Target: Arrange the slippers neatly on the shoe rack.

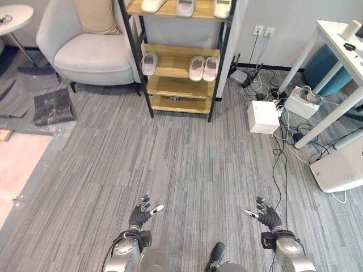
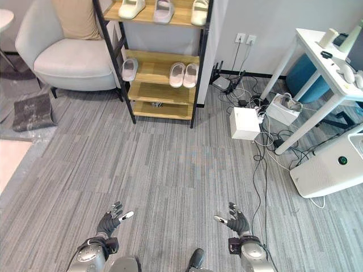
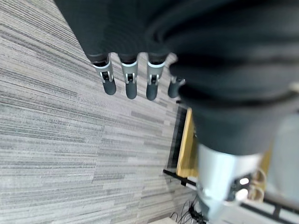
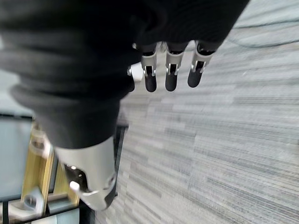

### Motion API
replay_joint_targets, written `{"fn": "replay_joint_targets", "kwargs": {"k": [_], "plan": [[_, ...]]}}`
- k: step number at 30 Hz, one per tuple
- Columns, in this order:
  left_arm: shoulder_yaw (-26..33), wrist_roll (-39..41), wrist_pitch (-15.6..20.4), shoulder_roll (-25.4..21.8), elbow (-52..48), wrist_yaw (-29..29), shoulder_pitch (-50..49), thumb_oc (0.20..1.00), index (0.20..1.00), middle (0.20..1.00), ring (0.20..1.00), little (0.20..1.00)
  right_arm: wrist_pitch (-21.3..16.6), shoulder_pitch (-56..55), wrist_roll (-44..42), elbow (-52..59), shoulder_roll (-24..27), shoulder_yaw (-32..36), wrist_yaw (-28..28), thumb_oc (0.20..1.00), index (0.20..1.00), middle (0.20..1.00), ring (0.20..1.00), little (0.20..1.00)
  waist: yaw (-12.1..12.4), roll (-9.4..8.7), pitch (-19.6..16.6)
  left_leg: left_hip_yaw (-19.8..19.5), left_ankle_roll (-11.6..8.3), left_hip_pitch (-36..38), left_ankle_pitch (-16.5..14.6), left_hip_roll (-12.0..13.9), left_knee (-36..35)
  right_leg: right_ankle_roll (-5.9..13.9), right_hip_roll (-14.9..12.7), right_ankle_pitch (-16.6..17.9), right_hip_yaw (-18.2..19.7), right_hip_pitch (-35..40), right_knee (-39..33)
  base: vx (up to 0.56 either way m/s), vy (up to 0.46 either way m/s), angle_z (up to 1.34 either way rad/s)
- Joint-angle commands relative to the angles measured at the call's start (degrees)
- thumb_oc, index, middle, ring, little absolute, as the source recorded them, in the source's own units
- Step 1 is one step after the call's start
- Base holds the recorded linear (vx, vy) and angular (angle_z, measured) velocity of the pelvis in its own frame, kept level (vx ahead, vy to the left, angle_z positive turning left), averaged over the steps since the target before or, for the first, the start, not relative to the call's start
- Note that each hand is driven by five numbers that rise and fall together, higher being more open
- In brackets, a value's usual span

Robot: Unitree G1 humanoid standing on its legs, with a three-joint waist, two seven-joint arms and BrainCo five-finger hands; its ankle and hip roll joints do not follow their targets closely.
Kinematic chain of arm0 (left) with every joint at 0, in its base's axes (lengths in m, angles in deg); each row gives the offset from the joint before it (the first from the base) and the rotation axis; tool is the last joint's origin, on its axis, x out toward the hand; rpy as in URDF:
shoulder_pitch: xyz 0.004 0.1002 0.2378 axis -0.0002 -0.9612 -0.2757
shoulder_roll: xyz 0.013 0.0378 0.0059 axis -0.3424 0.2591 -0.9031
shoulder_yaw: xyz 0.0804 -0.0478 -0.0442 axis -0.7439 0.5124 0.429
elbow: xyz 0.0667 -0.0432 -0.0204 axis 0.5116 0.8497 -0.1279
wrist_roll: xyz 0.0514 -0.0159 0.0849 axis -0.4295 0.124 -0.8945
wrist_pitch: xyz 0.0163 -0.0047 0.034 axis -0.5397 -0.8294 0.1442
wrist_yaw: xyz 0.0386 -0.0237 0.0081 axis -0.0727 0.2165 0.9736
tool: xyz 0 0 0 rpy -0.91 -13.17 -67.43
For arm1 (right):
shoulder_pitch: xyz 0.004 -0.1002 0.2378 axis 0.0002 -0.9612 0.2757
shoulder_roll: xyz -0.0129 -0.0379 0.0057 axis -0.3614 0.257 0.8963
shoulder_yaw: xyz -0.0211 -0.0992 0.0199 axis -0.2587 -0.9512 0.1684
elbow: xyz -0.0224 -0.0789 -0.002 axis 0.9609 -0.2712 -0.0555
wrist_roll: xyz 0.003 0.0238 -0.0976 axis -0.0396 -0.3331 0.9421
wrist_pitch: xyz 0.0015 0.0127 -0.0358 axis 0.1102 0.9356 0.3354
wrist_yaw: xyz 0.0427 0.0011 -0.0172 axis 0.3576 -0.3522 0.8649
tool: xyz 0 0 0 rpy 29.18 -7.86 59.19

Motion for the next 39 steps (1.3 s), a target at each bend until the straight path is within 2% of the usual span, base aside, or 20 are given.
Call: {"fn": "replay_joint_targets", "kwargs": {"k": [1,2,3,4,6,9,15,18,19,20,21,22,26,28,31,33,35,36,38,39], "plan": [[-0.9,0.0,1.8,-2.0,-3.1,0.6,-0.1,1.000,1.000,1.000,1.000,1.000,-3.1,1.7,-0.6,1.2,0.7,-0.9,-0.4,1.000,1.000,1.000,1.000,1.000,2.5,0.25,1.4,0.5,0.53,-0.6,9.9,-0.5,-10.6,6.48,2.3,-4.8,0.7,2.8,0.0,0.14,0.137,-0.03],[-0.9,0.0,1.8,-2.0,-3.1,0.6,-0.1,1.000,1.000,1.000,1.000,1.000,-3.1,1.7,-0.6,1.2,0.7,-0.9,-0.4,1.000,1.000,1.000,1.000,1.000,2.5,0.25,1.4,0.5,0.53,-0.6,9.9,-0.5,-10.7,6.48,2.3,-4.8,0.7,2.8,0.0,0.19,0.046,-0.08],[-1.0,-0.9,1.6,-2.0,-3.2,0.8,-0.2,1.000,1.000,1.000,1.000,1.000,-3.3,1.9,-0.2,1.3,0.7,-1.2,-0.7,1.000,1.000,1.000,1.000,1.000,2.6,0.22,1.0,0.9,-0.90,-3.7,10.8,1.0,-14.7,6.88,2.8,-6.9,1.0,4.2,0.0,0.31,0.193,0.14],[-1.1,-1.0,1.1,-2.4,-2.8,0.7,0.2,1.000,1.000,1.000,1.000,1.000,-3.0,2.5,0.0,1.3,0.7,-1.3,-0.8,1.000,1.000,1.000,1.000,1.000,3.0,0.47,1.0,1.1,-0.70,-4.3,13.6,0.3,-14.8,6.50,3.2,-6.0,1.4,5.0,0.0,0.42,0.272,0.18],[-0.3,-0.6,1.5,-2.9,-3.6,0.8,-0.7,1.000,1.000,1.000,1.000,1.000,-3.1,3.0,0.6,2.1,0.2,-1.9,-0.5,1.000,1.000,1.000,1.000,1.000,3.9,0.11,0.0,-0.5,0.44,-2.3,13.7,-1.1,-14.8,6.98,3.7,-6.5,2.8,6.3,0.2,0.35,0.281,0.02],[-0.5,-1.0,1.1,-3.7,-3.2,0.7,-0.8,1.000,1.000,1.000,1.000,1.000,-2.5,3.8,1.2,1.9,-1.4,-2.6,-0.3,1.000,1.000,1.000,1.000,1.000,4.5,-1.16,-0.4,-0.3,2.97,-0.3,11.6,-3.8,-13.1,8.12,0.5,-7.3,5.2,5.9,8.6,0.32,0.293,-0.35],[-1.2,-1.7,1.1,-5.3,-4.6,0.3,-2.3,1.000,1.000,1.000,1.000,1.000,-1.9,3.9,1.1,2.2,-3.3,-3.3,0.8,1.000,1.000,1.000,1.000,1.000,2.9,0.00,1.3,1.2,8.39,5.8,5.6,-7.5,-11.1,11.96,-6.4,4.2,8.4,-2.1,32.0,0.26,0.317,-0.17],[-1.6,-1.8,0.9,-5.1,-5.0,0.2,-2.7,1.000,1.000,1.000,1.000,1.000,-1.5,3.1,0.9,1.0,-3.6,-2.8,0.9,1.000,1.000,1.000,1.000,1.000,1.6,1.60,1.9,0.8,9.41,10.2,3.7,-8.4,-13.0,11.73,-6.4,4.8,8.2,-6.6,34.1,0.36,0.238,-0.02],[-1.7,-1.8,0.9,-4.9,-5.1,-0.1,-2.6,1.000,1.000,1.000,1.000,1.000,-1.4,2.5,0.6,0.9,-3.2,-2.3,1.4,1.000,1.000,1.000,1.000,1.000,1.0,1.77,2.0,0.3,9.12,12.0,3.0,-9.1,-13.8,11.10,-6.5,4.0,6.4,-9.0,28.3,0.33,0.123,-0.11],[-1.7,-1.8,0.9,-4.9,-5.1,-0.1,-2.6,1.000,1.000,1.000,1.000,1.000,-1.4,2.5,0.6,0.9,-3.2,-2.3,1.4,1.000,1.000,1.000,1.000,1.000,0.9,1.86,2.1,0.1,9.07,12.2,3.0,-9.0,-13.9,11.11,-6.4,3.9,6.2,-8.6,28.2,0.45,0.040,-0.20],[-1.8,-2.2,0.7,-4.8,-5.1,-0.4,-2.3,1.000,1.000,1.000,1.000,1.000,-1.3,2.1,0.2,0.9,-2.7,-2.0,1.3,1.000,1.000,1.000,1.000,1.000,0.2,1.22,2.4,-0.6,8.50,13.8,1.9,-9.9,-14.3,11.00,-7.2,4.8,4.3,-10.2,17.9,0.23,-0.029,-0.01],[-1.9,-2.2,0.7,-4.7,-5.1,-0.4,-2.4,1.000,1.000,1.000,1.000,1.000,-1.3,2.1,0.2,0.9,-2.7,-2.0,1.3,1.000,1.000,1.000,1.000,1.000,0.2,1.54,2.7,-0.7,8.38,14.3,1.6,-9.5,-14.3,11.03,-6.8,4.9,4.1,-9.4,17.4,0.36,-0.062,0.05],[-0.7,-3.4,0.7,-4.9,-4.7,-0.2,-0.8,1.000,1.000,1.000,1.000,1.000,-1.3,1.7,0.0,1.0,-2.3,-1.2,1.0,1.000,1.000,1.000,1.000,1.000,-1.6,1.24,3.0,-2.0,6.22,17.6,-0.9,-8.3,-14.5,12.85,-5.8,9.0,5.4,-13.5,0.3,0.38,-0.073,0.27],[-0.6,-3.5,0.8,-4.9,-4.6,-0.3,-0.3,1.000,1.000,1.000,1.000,1.000,-1.1,1.2,-0.2,0.7,-2.2,-0.6,0.9,1.000,1.000,1.000,1.000,1.000,-2.5,0.86,2.9,-2.8,6.06,18.5,-2.5,-8.8,-14.0,13.32,-5.9,9.8,6.8,-14.3,0.2,0.44,-0.023,0.20],[-1.0,-3.8,0.9,-4.0,-3.1,-0.6,0.2,1.000,1.000,1.000,1.000,1.000,-1.2,-0.3,-1.5,0.3,-1.8,0.3,1.6,1.000,1.000,1.000,1.000,1.000,-4.0,0.28,1.2,-4.4,5.69,21.6,-6.1,-8.8,-11.8,12.11,-4.7,9.2,7.9,-12.4,0.0,0.52,-0.037,0.37],[-1.2,-3.7,0.9,-3.6,-2.8,-0.6,0.3,1.000,1.000,1.000,1.000,1.000,-1.1,-0.5,-1.6,-0.2,-1.7,0.6,1.8,1.000,1.000,1.000,1.000,1.000,-4.3,0.51,0.8,-5.0,5.32,22.9,-6.3,-8.2,-10.9,11.83,-4.1,9.0,7.4,-11.7,0.3,0.44,-0.065,0.48],[-1.5,-2.9,0.8,-3.5,-2.8,-0.8,0.2,1.000,1.000,1.000,1.000,1.000,-1.2,-0.5,-1.9,-1.3,-1.2,0.9,2.0,1.000,1.000,1.000,1.000,1.000,-4.9,1.21,0.0,-6.2,4.11,23.3,-5.3,-7.1,-7.0,10.68,-2.5,7.8,6.6,-10.6,2.0,0.48,-0.109,0.22],[-1.9,-2.4,0.7,-3.4,-2.3,-1.0,0.5,1.000,1.000,1.000,1.000,1.000,-1.4,-0.4,-2.7,-1.4,-0.7,0.9,2.0,1.000,1.000,1.000,1.000,1.000,-4.7,1.59,-0.1,-6.1,1.63,21.1,-2.1,-6.2,0.6,9.05,-0.7,6.3,5.4,-8.5,2.0,0.36,-0.131,0.00],[-2.9,-1.7,1.0,-3.8,-2.6,-1.2,1.7,1.000,1.000,1.000,1.000,1.000,-2.1,-0.4,-5.0,-1.2,-0.2,0.5,2.2,1.000,1.000,1.000,1.000,1.000,-3.4,0.04,1.0,-4.8,-1.54,12.3,4.1,-5.4,17.1,6.10,0.7,2.9,3.9,-4.2,0.8,0.40,-0.190,0.08],[-2.9,-1.7,1.0,-3.9,-2.6,-1.2,1.7,1.000,1.000,1.000,1.000,1.000,-2.1,-0.3,-5.0,-1.2,-0.2,0.5,2.2,1.000,1.000,1.000,1.000,1.000,-3.7,-0.24,0.9,-5.0,-1.45,12.0,4.4,-5.8,17.0,6.14,0.4,2.9,3.7,-4.4,0.9,0.27,-0.139,-0.13]]}}
